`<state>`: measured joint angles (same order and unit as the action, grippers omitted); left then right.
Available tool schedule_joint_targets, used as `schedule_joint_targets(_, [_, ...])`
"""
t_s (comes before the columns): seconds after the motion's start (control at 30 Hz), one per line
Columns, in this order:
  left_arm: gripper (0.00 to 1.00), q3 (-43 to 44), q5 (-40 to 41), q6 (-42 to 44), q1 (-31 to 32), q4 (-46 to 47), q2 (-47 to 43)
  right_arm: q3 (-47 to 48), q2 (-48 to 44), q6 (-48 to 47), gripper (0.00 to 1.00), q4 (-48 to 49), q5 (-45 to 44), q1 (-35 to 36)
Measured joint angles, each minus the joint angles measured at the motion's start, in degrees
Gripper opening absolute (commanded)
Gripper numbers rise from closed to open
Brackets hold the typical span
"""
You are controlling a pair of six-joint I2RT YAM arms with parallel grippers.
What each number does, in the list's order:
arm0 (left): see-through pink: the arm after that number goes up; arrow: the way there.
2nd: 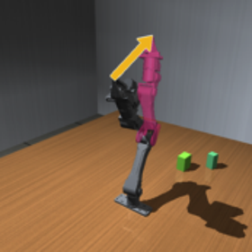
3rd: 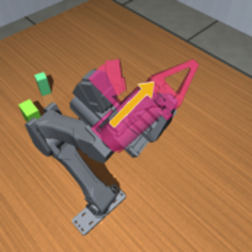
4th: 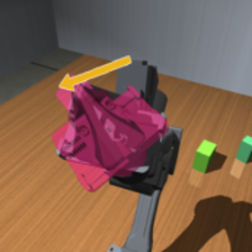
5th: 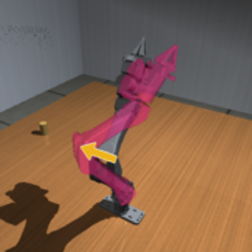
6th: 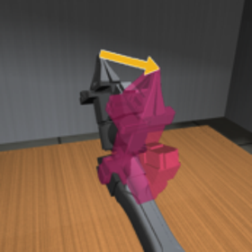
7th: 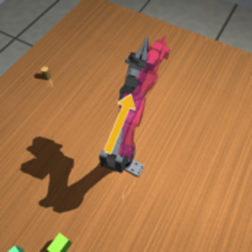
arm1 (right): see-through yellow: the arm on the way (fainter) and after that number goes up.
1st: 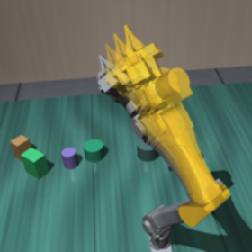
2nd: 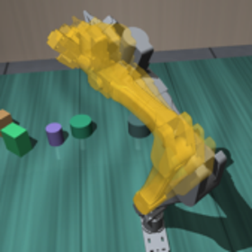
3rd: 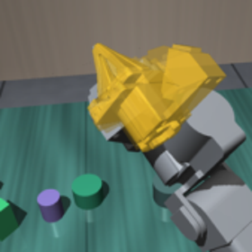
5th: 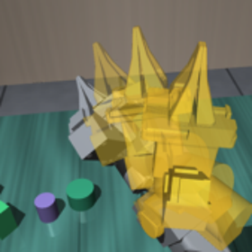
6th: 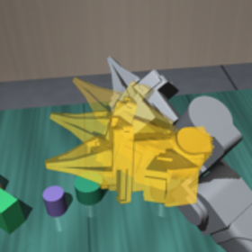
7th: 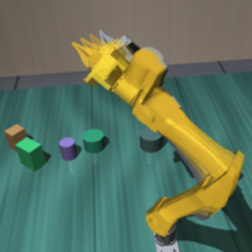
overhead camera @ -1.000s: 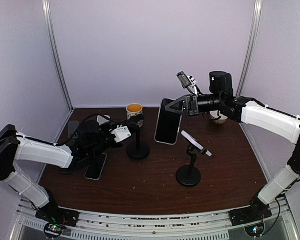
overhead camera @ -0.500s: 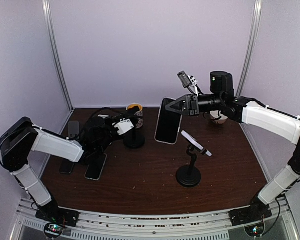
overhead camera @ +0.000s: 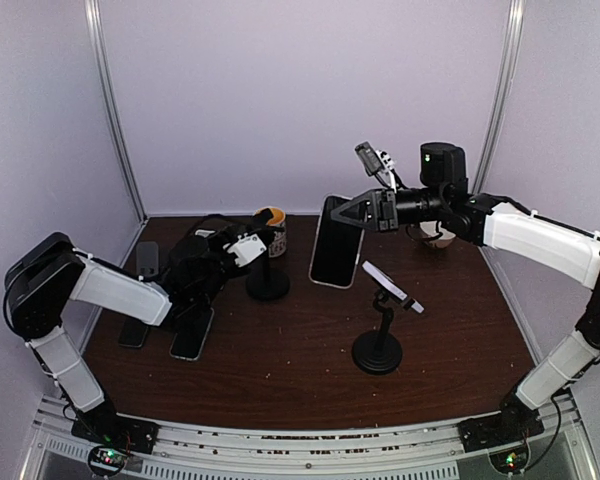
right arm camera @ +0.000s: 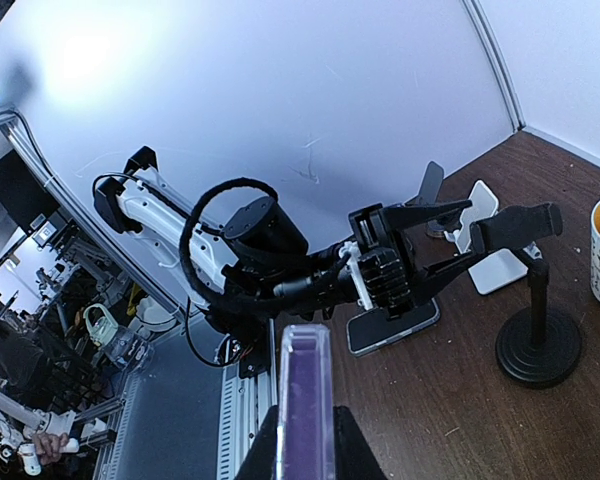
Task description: Remove the phone from the phone stand
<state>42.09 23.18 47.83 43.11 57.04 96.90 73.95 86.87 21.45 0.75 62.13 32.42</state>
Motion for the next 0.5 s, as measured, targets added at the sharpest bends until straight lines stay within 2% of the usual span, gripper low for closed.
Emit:
schedule_joint_targets(0.03, [0.63,-0.1,0.0,-0.3,0.0,0.7,0.0,0.0,0.0,0.0,0.0,0.0,0.0,0.0])
schedule_joint_targets(0.1, [0.82,-0.3,0.0,-0.7,0.0,1.7,-0.2,0.0,0.2,0.0,0.0,0.1,0.0,0.0])
schedule_joint_targets(0.23, [0.96,-1.6,-0.2,-1.4,0.1,3.7,-0.9,0.0,0.5,0.2,0.0,0.2,0.0,0.0])
schedule_joint_targets(0.5, [0.98,-6.8,-1.4,-4.2,0.4,3.9,-6.6,0.0,0.6,0.9,0.0,0.1,-0.3,0.0])
